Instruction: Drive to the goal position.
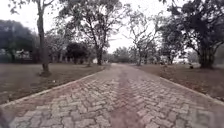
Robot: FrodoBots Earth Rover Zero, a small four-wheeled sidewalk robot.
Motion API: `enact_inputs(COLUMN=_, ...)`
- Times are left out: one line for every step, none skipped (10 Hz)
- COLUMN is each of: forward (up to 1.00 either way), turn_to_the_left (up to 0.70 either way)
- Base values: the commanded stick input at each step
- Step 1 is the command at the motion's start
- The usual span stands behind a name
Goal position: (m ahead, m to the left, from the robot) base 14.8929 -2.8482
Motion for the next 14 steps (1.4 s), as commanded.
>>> enact_inputs(forward=0.70, turn_to_the_left=-0.16)
enact_inputs(forward=0.70, turn_to_the_left=-0.25)
enact_inputs(forward=0.70, turn_to_the_left=-0.13)
enact_inputs(forward=0.70, turn_to_the_left=0.00)
enact_inputs(forward=0.70, turn_to_the_left=0.00)
enact_inputs(forward=0.70, turn_to_the_left=0.00)
enact_inputs(forward=0.70, turn_to_the_left=0.00)
enact_inputs(forward=0.70, turn_to_the_left=0.00)
enact_inputs(forward=0.70, turn_to_the_left=0.00)
enact_inputs(forward=0.70, turn_to_the_left=0.00)
enact_inputs(forward=0.70, turn_to_the_left=0.00)
enact_inputs(forward=0.70, turn_to_the_left=0.00)
enact_inputs(forward=0.70, turn_to_the_left=0.00)
enact_inputs(forward=0.70, turn_to_the_left=0.00)
